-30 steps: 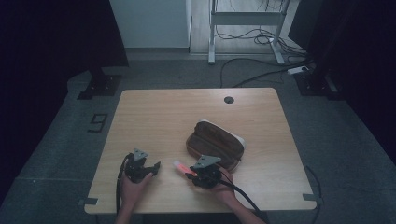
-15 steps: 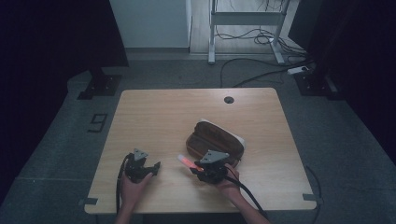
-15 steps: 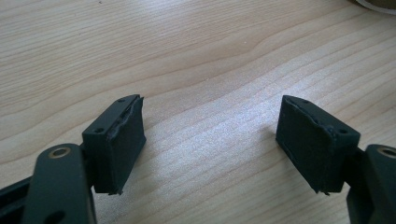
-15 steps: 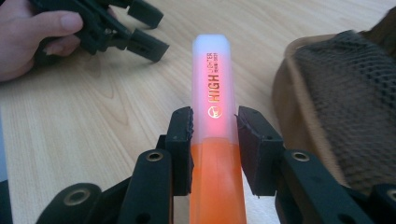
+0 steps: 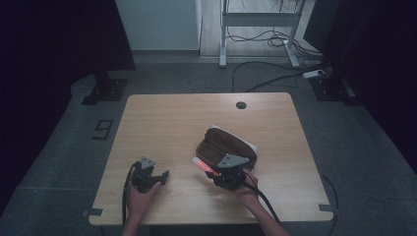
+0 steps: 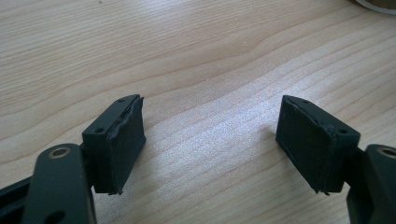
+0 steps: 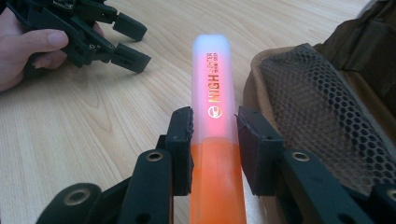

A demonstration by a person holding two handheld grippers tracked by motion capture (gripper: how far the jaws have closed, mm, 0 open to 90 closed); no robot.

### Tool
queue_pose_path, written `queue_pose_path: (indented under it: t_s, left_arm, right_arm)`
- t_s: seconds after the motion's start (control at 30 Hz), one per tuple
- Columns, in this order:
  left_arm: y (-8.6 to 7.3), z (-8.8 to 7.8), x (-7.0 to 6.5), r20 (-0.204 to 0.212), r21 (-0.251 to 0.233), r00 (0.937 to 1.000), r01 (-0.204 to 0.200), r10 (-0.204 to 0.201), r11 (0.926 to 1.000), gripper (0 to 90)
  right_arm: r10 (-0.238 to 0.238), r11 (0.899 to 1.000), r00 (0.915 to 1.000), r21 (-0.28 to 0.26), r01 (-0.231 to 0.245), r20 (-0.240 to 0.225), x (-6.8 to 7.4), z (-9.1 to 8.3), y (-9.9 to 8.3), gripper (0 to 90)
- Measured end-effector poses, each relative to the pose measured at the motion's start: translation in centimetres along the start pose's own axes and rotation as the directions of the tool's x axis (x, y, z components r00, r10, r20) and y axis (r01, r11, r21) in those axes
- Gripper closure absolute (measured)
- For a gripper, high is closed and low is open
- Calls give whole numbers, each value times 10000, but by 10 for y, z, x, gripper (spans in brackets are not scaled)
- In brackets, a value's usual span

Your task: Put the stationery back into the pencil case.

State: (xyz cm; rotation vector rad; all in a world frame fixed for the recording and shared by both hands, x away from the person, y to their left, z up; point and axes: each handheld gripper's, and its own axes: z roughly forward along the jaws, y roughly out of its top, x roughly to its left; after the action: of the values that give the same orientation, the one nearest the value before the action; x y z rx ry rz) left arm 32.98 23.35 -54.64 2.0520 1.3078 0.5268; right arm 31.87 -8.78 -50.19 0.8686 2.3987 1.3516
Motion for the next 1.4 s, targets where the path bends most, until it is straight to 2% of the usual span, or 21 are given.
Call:
queue_pose_path:
  t_s: [0.73,1.4]
  left_arm:
    - [0,0,0,1,-2,10000,3,-3,10000,234]
    - [0,0,0,0,1,10000,-4,4,10000,234]
  right_arm:
    - [-94,9989,9998,-449,101,167,-12,-17,5,656]
    - [151,9954,9986,-953,-102,505,-32,-34,11,656]
